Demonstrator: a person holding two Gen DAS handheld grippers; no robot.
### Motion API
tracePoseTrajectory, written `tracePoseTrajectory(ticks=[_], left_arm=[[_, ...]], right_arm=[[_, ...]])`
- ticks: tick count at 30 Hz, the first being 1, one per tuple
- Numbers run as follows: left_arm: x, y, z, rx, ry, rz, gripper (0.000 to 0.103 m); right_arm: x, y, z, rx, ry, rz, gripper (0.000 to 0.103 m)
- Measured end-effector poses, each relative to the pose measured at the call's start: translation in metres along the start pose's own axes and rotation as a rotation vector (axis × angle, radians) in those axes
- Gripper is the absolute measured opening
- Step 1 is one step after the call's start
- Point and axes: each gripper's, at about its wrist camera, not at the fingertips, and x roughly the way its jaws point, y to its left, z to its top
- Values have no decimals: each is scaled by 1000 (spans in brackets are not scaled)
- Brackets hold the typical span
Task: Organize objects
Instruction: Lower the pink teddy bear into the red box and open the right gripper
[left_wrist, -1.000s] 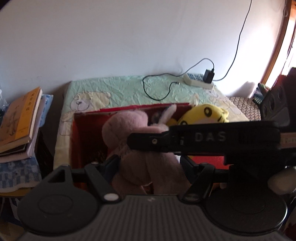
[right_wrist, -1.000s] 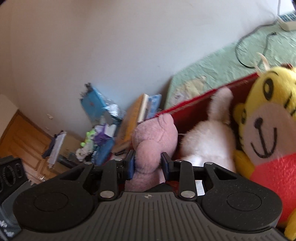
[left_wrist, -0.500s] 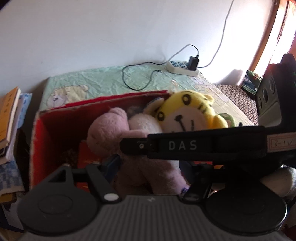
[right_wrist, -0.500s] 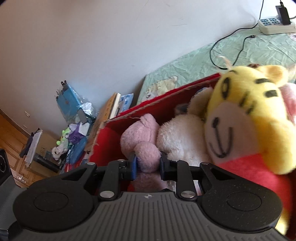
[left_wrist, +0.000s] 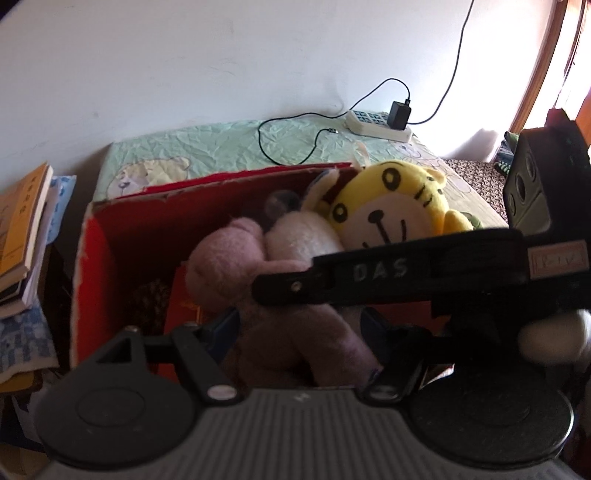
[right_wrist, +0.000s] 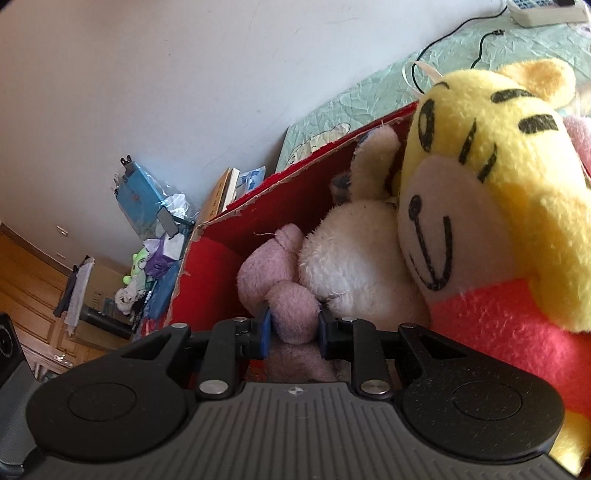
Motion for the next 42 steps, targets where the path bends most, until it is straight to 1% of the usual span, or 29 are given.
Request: tracePoseTrajectory(ticks=[6,8,9,12,15,19,23,28,30,32,34,39,42], left_arm=[[-12,12,-4,-27,-10,23,73],[-13,17,-4,-44,-6,26,73],[-11,19,-3,-53,-1,26,73],[-5,20,-1,-69,23,19,70],[-1,12,1,-44,32,18,68],[4,1,4,-9,44,16,68],[11,-7,6,21,69,53,68],[16,-13,8,44,92,106,75],[17,-14,9,44,103,120,75],[18,-15,11,42,110,132,76],[19,-16,12,43,121,149,76],[18,-23,15,45,132,193,81],[17,-27,16,50,132,217,82]], right_arm=[[-16,-2,-1,11,-14,32,24],[-20,-2,-2,2,-24,22,20],[-21,-2,-3,-6,-24,10,15],[-20,-3,-5,3,-25,8,13],[-20,-1,-6,-11,-30,-3,12],[-20,-4,-7,-6,-27,-8,11],[-21,-5,-7,-2,-22,1,11],[-26,-4,-8,-16,-31,6,12],[-29,-3,-8,-24,-38,9,12],[-32,-2,-9,-27,-49,14,13],[-36,-1,-10,-32,-64,16,20],[-45,2,-10,-49,-97,20,21],[-51,5,-13,-69,-121,6,22]])
